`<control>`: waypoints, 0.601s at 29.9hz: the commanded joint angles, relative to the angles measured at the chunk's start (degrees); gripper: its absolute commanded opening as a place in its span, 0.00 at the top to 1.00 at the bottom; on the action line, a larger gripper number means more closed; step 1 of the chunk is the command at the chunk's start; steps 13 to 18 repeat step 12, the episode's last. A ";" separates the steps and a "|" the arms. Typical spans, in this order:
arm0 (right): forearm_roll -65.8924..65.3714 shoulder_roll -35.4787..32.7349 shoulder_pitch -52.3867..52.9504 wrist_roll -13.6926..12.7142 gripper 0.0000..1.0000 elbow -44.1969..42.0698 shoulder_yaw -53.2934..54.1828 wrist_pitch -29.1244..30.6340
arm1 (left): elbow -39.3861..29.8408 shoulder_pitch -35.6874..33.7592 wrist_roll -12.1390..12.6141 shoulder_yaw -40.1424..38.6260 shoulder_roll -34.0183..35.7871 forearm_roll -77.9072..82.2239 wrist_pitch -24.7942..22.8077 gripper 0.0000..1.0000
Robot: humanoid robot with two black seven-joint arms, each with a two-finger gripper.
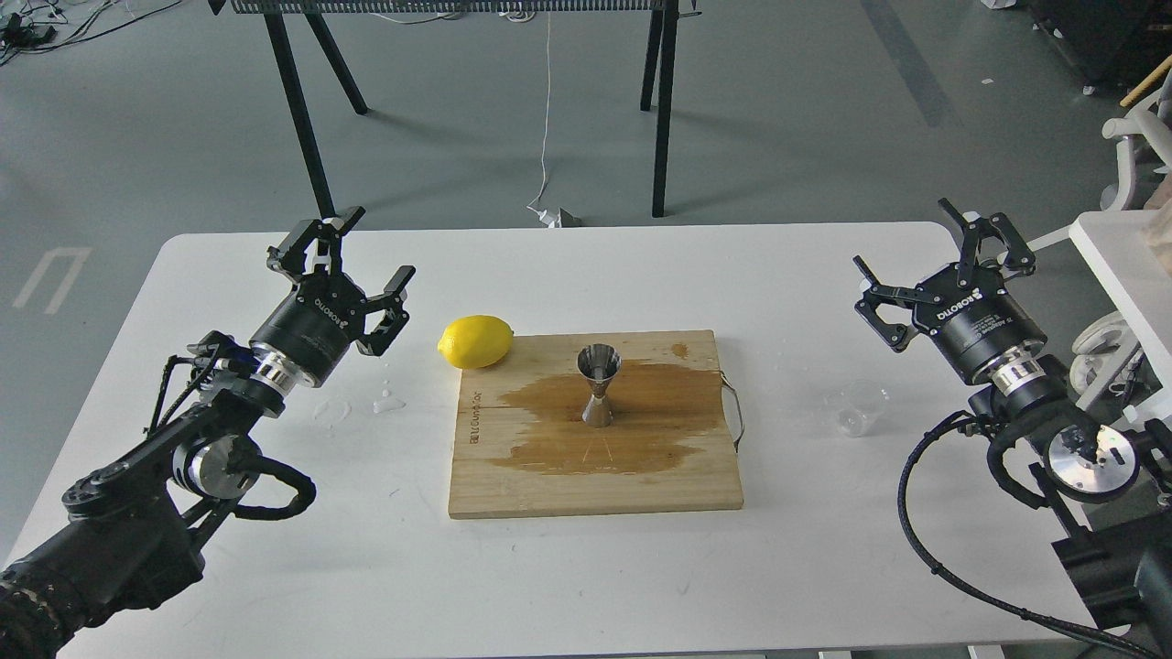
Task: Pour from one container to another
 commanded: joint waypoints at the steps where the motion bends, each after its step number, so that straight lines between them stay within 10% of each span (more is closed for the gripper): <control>1: 0.21 0.48 0.34 0.09 0.01 -1.96 -0.53 0.01 | 0.01 0.11 0.00 -0.38 0.14 -0.24 0.00 0.10; 18: 0.29 2.06 1.48 5.80 0.01 -5.75 -0.45 0.01 | 0.09 0.37 0.00 -0.20 -0.12 -0.25 0.00 0.10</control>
